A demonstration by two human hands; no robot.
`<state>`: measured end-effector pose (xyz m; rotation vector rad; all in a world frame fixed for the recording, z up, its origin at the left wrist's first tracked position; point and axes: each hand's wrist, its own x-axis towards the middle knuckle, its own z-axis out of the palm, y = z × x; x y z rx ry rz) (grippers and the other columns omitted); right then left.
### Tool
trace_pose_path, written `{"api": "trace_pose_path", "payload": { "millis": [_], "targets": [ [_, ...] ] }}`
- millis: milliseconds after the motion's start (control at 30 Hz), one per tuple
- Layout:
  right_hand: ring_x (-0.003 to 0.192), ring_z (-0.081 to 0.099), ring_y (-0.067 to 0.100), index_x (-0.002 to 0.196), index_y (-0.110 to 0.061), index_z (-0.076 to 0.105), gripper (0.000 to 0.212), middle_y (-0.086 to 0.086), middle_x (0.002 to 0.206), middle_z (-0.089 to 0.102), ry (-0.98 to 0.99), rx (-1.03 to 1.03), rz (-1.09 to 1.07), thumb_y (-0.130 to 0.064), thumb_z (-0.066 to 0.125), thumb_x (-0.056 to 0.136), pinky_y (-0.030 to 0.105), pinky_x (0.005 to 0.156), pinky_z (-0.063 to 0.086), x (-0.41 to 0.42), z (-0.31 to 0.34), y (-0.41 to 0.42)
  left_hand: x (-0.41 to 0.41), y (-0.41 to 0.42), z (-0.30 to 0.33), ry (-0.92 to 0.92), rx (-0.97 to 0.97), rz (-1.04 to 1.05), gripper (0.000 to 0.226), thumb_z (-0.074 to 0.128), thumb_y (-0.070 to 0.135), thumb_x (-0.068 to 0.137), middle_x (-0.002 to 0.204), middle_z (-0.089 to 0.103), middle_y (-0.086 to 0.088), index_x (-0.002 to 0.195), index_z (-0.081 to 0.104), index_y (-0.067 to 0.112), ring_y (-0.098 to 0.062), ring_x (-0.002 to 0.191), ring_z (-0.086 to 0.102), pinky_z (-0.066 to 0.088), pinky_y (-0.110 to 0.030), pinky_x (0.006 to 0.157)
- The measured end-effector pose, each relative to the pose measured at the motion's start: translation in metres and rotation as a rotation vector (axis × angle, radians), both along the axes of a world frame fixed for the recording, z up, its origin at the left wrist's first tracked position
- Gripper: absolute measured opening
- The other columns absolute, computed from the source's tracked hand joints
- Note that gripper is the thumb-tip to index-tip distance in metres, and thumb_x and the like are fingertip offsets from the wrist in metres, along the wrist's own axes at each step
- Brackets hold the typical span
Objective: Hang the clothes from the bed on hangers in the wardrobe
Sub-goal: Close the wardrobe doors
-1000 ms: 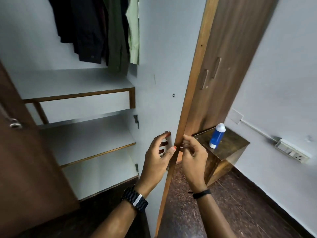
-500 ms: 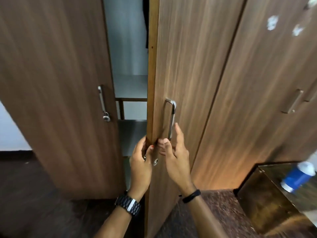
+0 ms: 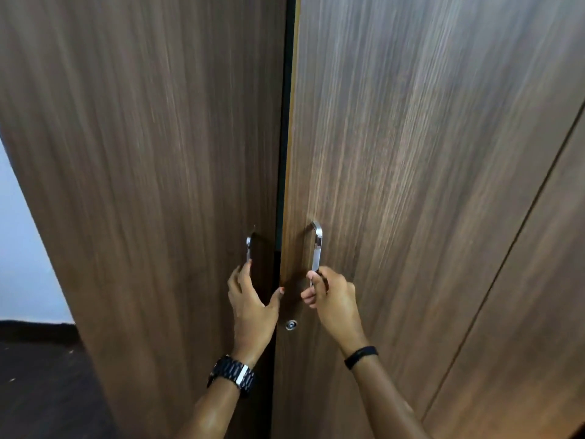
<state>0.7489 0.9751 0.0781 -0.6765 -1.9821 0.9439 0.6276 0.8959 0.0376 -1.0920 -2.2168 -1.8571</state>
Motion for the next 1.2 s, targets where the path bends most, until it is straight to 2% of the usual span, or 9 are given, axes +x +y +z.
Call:
{"api": "trace_pose_path", "payload": {
  "millis": [100,200,300,367,600,733,867,1000,1200],
  "targets": [
    [0.068,0.066,0.0,0.1,-0.016,0.06,0.018,-0.003,0.071,0.067,-0.011,0.001,-0.05,-0.028,0.046,0.098,0.015,0.064,0.054,-0.027,0.001,0.014,-0.03,0.018,0.006,-0.048,0.007,-0.089,0.099,0.081,0.03,0.074,0.15,0.019,0.007,0.149,0.016,0.032,-0.009,0.137,0.02,0.031,-0.03,0.105],
    [0.069,0.066,0.001,0.101,-0.013,0.061,0.018,-0.002,0.073,0.068,-0.016,0.001,-0.085,-0.025,0.047,0.1,0.018,0.066,0.055,-0.045,0.003,0.026,-0.051,0.037,0.013,-0.086,0.037,-0.168,0.108,0.084,0.029,0.07,0.139,0.027,0.013,0.15,0.011,0.034,-0.003,0.128,0.029,0.034,-0.027,0.101],
    [0.069,0.067,0.003,0.099,-0.013,0.061,0.02,-0.001,0.073,0.068,-0.02,-0.006,-0.108,-0.026,0.046,0.1,0.02,0.068,0.056,-0.058,0.007,0.035,-0.06,0.051,0.012,-0.091,0.036,-0.094,0.104,0.085,0.026,0.07,0.132,0.046,0.002,0.149,0.017,0.03,-0.008,0.108,0.048,0.047,-0.024,0.086],
    [0.069,0.067,0.005,0.097,-0.012,0.061,0.024,0.0,0.072,0.068,-0.019,-0.017,-0.112,-0.029,0.045,0.1,0.023,0.069,0.056,-0.065,0.008,0.039,-0.06,0.057,0.009,-0.085,0.03,-0.042,0.099,0.083,0.028,0.072,0.129,0.052,-0.006,0.148,0.018,0.03,-0.013,0.105,0.054,0.047,-0.02,0.076],
    [0.071,0.068,0.006,0.097,-0.011,0.061,0.021,0.003,0.076,0.069,0.009,-0.011,-0.076,-0.025,0.046,0.099,0.019,0.066,0.055,-0.07,0.005,0.047,-0.061,0.066,0.003,-0.063,0.03,-0.008,0.098,0.079,0.028,0.077,0.149,0.038,-0.008,0.15,0.014,0.027,-0.021,0.127,0.047,0.043,-0.022,0.088],
    [0.069,0.068,0.006,0.096,-0.009,0.062,0.022,0.003,0.074,0.069,0.013,0.007,-0.076,-0.025,0.047,0.1,0.021,0.067,0.056,-0.07,0.005,0.053,-0.056,0.07,0.002,-0.018,0.024,0.103,0.095,0.079,0.029,0.076,0.144,0.044,-0.009,0.148,0.018,0.023,-0.022,0.125,0.05,0.05,-0.031,0.092],
    [0.069,0.068,0.006,0.095,-0.01,0.062,0.023,0.003,0.074,0.069,0.006,0.004,-0.062,-0.026,0.047,0.1,0.026,0.069,0.058,-0.075,0.008,0.062,-0.053,0.078,0.002,0.026,0.021,0.126,0.094,0.078,0.025,0.079,0.148,0.036,-0.006,0.149,0.016,0.019,-0.025,0.127,0.047,0.05,-0.045,0.095],
    [0.071,0.068,0.007,0.096,-0.01,0.061,0.021,0.002,0.074,0.068,0.005,0.016,-0.058,-0.025,0.047,0.1,0.029,0.071,0.058,-0.08,0.007,0.07,-0.06,0.081,0.001,0.053,0.009,0.06,0.098,0.077,0.02,0.08,0.151,0.029,-0.004,0.151,0.009,0.019,-0.025,0.129,0.042,0.045,-0.045,0.102],
    [0.068,0.067,0.004,0.097,-0.009,0.062,0.018,0.0,0.073,0.068,0.01,0.015,-0.047,-0.021,0.049,0.099,0.02,0.067,0.057,-0.089,0.007,0.081,-0.068,0.094,0.001,0.069,-0.023,0.066,0.095,0.074,0.015,0.082,0.149,0.03,-0.007,0.151,0.008,0.015,-0.024,0.127,0.041,0.044,-0.044,0.103]
  ]
}}
